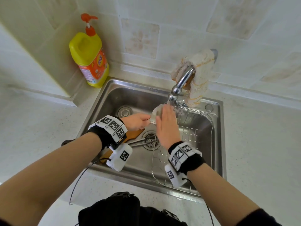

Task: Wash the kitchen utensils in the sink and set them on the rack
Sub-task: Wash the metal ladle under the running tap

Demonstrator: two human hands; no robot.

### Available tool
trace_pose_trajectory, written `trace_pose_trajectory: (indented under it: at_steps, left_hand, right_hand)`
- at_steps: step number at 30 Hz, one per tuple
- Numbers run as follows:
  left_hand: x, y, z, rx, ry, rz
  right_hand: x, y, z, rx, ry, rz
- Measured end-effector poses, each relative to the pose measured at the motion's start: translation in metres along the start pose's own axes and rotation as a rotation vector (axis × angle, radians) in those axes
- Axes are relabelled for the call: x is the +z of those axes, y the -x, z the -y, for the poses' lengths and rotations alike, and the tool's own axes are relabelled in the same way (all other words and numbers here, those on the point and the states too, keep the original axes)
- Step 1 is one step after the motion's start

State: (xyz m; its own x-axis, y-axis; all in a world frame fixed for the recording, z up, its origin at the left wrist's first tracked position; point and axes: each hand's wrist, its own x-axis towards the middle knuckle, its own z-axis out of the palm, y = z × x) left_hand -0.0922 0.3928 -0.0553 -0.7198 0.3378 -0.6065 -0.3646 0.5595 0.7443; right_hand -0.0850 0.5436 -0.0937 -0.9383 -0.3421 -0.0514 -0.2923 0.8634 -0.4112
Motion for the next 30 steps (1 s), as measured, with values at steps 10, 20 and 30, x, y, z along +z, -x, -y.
trace_pose_trajectory:
  at_steps: [10, 20, 30]
  left_hand:
    - [-0.003, 0.002, -0.002, -0.008, 0.075, -0.024]
    - [0.0, 0.002, 0.001, 0.046, -0.286, -0.124]
    - [-0.001, 0.013, -0.01, 0.026, -0.506, -0.143]
  right_hand:
    - [-0.004, 0.002, 0.002, -0.014, -0.047, -0.021]
    - [-0.02, -0.022, -0.049, 0.168, -0.127, 0.021]
    - [-0.035, -0.053, -0.056, 0.252, 0.108, 0.14]
